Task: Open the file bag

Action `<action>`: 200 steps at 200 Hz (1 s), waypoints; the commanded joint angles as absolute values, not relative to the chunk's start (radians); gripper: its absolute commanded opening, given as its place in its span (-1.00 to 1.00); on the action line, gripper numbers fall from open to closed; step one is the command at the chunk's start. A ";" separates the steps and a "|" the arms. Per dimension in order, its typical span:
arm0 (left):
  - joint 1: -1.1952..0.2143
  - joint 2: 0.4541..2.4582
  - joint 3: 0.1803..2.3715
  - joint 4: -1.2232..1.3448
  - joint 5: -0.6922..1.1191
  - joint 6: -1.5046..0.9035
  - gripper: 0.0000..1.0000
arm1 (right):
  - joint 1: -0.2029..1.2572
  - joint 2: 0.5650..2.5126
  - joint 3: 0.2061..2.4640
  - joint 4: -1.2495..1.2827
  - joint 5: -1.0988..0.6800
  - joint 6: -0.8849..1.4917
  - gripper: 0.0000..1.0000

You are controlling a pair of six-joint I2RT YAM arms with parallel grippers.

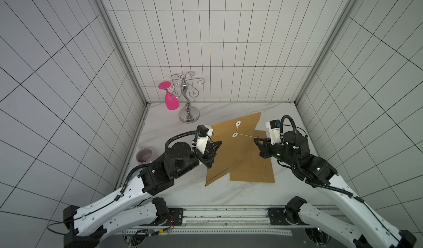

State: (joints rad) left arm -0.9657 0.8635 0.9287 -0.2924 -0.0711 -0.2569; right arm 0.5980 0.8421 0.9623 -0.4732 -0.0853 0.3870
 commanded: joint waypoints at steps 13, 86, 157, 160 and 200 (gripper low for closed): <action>-0.769 0.840 0.868 -0.189 0.196 -0.371 -1.00 | 0.584 0.892 1.122 -0.535 -0.118 0.314 -1.00; -0.710 0.855 0.802 -0.096 0.360 -0.376 -1.00 | 0.752 1.081 1.393 -0.550 -0.137 0.247 -1.00; -0.710 0.873 0.753 -0.040 0.354 -0.379 -1.00 | 0.928 1.195 1.475 -0.435 -0.115 0.274 -1.00; -0.710 0.875 0.753 -0.040 0.354 -0.379 -1.00 | 0.933 1.197 1.476 -0.432 -0.115 0.275 -1.00; -0.710 0.886 0.740 -0.017 0.353 -0.381 -1.00 | 0.999 1.236 1.484 -0.379 -0.131 0.277 -1.00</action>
State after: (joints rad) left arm -0.7139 0.8841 0.7517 -0.0818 0.3458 -0.3748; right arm 0.9710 1.2182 1.4338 -0.4435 -0.1226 0.2764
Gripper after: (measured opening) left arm 0.048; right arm 0.049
